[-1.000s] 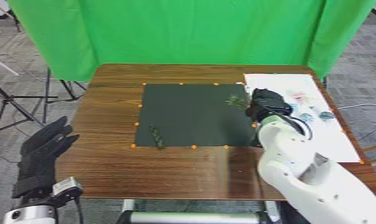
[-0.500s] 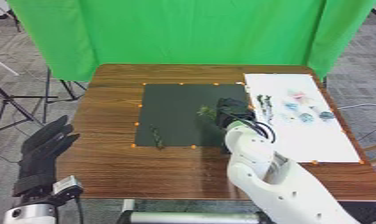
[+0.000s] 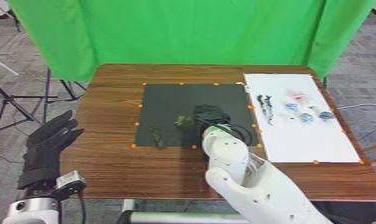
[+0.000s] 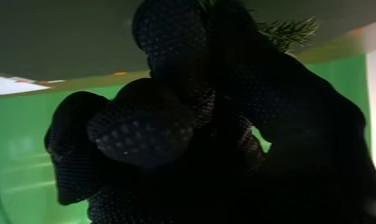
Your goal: Arrange flowers
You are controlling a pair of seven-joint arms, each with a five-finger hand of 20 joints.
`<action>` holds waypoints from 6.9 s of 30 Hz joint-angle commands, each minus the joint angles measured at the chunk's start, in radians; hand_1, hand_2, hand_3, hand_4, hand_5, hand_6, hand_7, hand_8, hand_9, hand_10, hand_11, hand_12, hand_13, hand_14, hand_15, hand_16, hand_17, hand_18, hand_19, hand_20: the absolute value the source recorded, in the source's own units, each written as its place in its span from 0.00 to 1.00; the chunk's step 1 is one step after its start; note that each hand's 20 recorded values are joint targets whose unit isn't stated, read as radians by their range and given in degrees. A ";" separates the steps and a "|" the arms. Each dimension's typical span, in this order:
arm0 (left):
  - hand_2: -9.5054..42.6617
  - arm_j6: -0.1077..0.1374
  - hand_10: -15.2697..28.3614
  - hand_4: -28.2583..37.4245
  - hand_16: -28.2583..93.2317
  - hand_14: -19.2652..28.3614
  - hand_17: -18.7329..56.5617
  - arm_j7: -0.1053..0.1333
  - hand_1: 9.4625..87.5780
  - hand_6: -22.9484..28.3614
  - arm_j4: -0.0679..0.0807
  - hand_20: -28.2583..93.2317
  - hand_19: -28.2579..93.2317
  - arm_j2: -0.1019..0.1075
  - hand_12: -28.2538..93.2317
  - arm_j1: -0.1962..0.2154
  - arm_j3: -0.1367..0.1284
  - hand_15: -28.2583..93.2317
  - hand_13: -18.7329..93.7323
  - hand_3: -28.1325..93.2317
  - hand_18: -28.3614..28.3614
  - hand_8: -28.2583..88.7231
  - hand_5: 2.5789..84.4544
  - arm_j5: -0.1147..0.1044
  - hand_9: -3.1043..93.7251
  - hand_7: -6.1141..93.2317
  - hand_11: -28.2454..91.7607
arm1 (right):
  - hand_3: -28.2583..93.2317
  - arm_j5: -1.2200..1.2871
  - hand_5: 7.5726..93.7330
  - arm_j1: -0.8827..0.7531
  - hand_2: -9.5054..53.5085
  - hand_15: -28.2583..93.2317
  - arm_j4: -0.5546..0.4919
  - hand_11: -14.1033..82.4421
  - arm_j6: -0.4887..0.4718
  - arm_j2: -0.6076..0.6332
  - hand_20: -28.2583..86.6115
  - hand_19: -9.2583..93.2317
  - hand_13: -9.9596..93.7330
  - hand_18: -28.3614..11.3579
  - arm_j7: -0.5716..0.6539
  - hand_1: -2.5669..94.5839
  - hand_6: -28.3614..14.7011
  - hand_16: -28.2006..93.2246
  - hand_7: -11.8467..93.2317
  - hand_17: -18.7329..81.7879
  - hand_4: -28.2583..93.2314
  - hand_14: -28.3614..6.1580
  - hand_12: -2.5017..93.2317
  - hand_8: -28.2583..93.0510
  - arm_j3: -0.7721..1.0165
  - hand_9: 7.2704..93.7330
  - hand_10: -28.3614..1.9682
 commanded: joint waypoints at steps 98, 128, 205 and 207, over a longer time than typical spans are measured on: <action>0.28 0.028 0.78 0.17 0.09 0.97 0.13 0.060 0.23 0.63 0.001 0.27 0.73 0.001 0.27 0.004 0.049 0.77 0.37 0.93 0.88 0.14 0.43 -0.042 0.35 0.23 0.54 | 0.84 0.151 0.67 0.050 0.24 0.79 0.153 0.40 0.083 0.324 0.33 1.00 0.76 0.25 0.095 0.29 0.34 0.36 0.24 0.68 0.06 0.41 0.21 0.17 0.166 0.66 0.18; 0.28 0.005 0.78 0.17 0.09 0.97 0.13 0.032 0.23 0.63 0.009 0.27 0.73 -0.031 0.27 -0.011 0.045 0.77 0.38 0.93 0.88 0.14 0.43 -0.019 0.35 0.23 0.54 | 0.82 0.084 0.83 0.120 0.08 0.75 0.262 0.47 0.223 0.315 0.42 1.00 0.88 0.34 0.103 0.56 0.57 0.39 0.35 0.77 0.00 0.65 0.30 0.31 0.014 0.87 0.52; 0.28 0.059 0.78 0.18 0.09 0.96 0.13 0.107 0.22 0.63 -0.016 0.27 0.73 0.069 0.27 0.083 -0.016 0.77 0.38 0.93 0.88 0.14 0.43 -0.093 0.35 0.23 0.54 | 0.83 0.020 0.86 -0.147 0.09 0.76 -0.160 0.54 0.040 0.189 0.45 1.00 0.87 0.29 0.091 0.36 0.51 0.40 0.33 0.76 0.06 0.57 0.27 0.16 0.093 0.85 0.35; 0.28 0.058 0.78 0.18 0.09 0.96 0.13 0.104 0.22 0.63 -0.016 0.27 0.73 0.069 0.27 0.082 -0.015 0.77 0.38 0.93 0.88 0.14 0.43 -0.090 0.35 0.23 0.54 | 0.83 0.024 0.85 -0.142 0.09 0.76 -0.165 0.54 0.050 0.191 0.44 1.00 0.87 0.29 0.096 0.35 0.50 0.40 0.33 0.76 0.06 0.56 0.27 0.16 0.092 0.85 0.35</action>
